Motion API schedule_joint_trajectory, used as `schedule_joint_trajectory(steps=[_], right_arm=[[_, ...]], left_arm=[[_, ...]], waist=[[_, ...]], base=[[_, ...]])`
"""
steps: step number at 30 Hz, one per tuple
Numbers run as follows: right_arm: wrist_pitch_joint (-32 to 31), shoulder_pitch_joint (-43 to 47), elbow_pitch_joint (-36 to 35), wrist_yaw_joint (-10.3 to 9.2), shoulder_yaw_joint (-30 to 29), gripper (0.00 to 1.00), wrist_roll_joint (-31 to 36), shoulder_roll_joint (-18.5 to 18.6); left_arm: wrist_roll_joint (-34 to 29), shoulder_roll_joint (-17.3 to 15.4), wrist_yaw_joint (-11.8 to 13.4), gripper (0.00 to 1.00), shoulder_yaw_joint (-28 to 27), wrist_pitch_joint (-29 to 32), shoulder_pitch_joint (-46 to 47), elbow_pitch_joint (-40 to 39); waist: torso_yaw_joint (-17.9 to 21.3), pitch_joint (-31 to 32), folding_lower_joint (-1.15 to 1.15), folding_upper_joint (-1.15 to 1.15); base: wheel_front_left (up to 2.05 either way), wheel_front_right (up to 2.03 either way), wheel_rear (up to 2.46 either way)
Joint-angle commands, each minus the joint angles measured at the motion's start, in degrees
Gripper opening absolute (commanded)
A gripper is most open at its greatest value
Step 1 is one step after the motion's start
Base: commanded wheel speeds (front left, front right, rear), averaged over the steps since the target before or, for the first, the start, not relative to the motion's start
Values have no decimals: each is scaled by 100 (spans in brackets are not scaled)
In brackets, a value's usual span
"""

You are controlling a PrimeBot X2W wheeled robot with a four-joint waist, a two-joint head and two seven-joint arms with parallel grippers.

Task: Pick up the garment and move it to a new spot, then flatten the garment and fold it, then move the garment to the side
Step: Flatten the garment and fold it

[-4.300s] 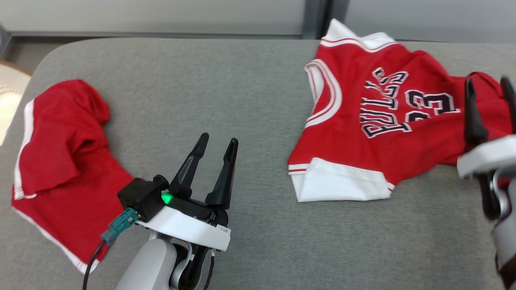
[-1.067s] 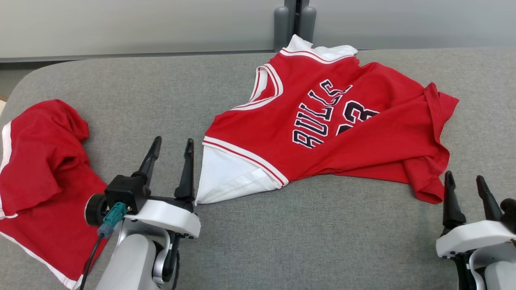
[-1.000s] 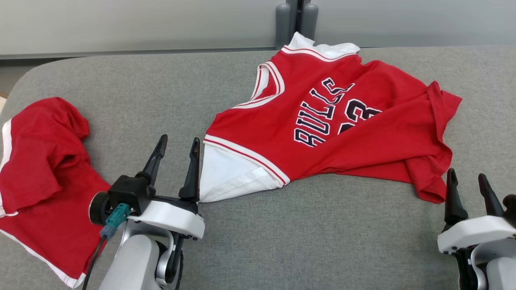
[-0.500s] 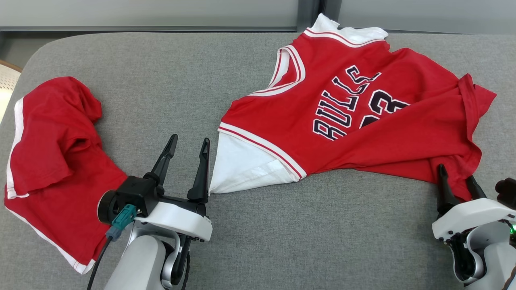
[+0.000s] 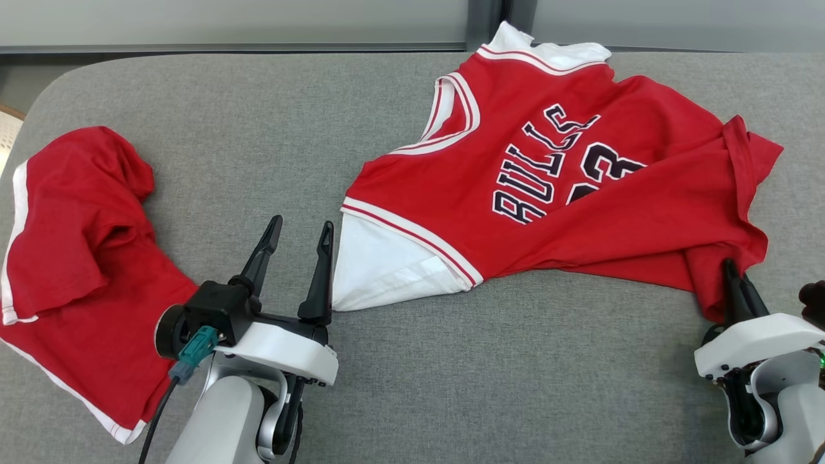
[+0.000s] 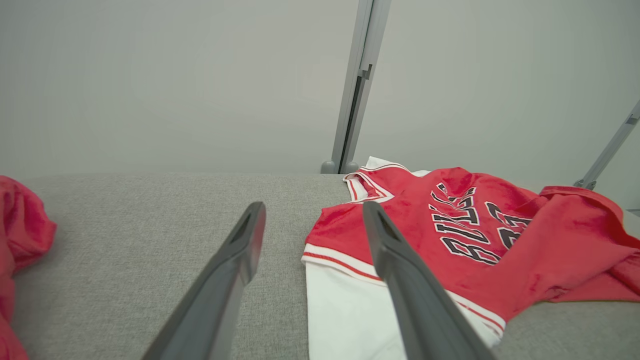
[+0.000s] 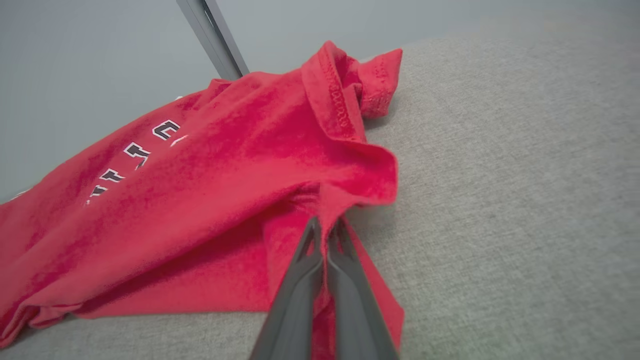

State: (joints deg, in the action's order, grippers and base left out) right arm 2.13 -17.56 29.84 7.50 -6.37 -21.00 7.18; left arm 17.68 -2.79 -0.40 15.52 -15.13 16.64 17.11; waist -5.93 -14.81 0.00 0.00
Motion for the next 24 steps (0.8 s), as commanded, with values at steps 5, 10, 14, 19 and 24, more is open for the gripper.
schedule_joint_trajectory(steps=[5, 10, 14, 19, 24], right_arm=[[230, 184, -224, -2, 33, 0, 82, 99], [304, 489, -655, -2, 110, 0, 162, 162], [139, 794, -1136, -2, 463, 0, 79, 312], [-249, 1172, -1687, -2, 683, 0, -231, 613], [-1023, 1580, -2048, -2, 939, 0, -707, 948]], left_arm=[[35, -21, -12, 100, -39, -1, -5, 34], [39, -21, -19, 100, -77, -1, -79, 46], [18, -23, -44, 100, -105, -1, -96, 61], [30, -23, -51, 100, -61, -1, -89, 97], [20, -22, -64, 100, -3, -1, -161, 169]], waist=[[86, 82, 0, 0], [239, 196, 0, 0], [375, 267, 0, 0], [450, 313, 0, 0], [447, 391, 0, 0]], base=[[0, 0, 0], [0, 0, 0], [0, 0, 0], [0, 0, 0], [0, 0, 0]])
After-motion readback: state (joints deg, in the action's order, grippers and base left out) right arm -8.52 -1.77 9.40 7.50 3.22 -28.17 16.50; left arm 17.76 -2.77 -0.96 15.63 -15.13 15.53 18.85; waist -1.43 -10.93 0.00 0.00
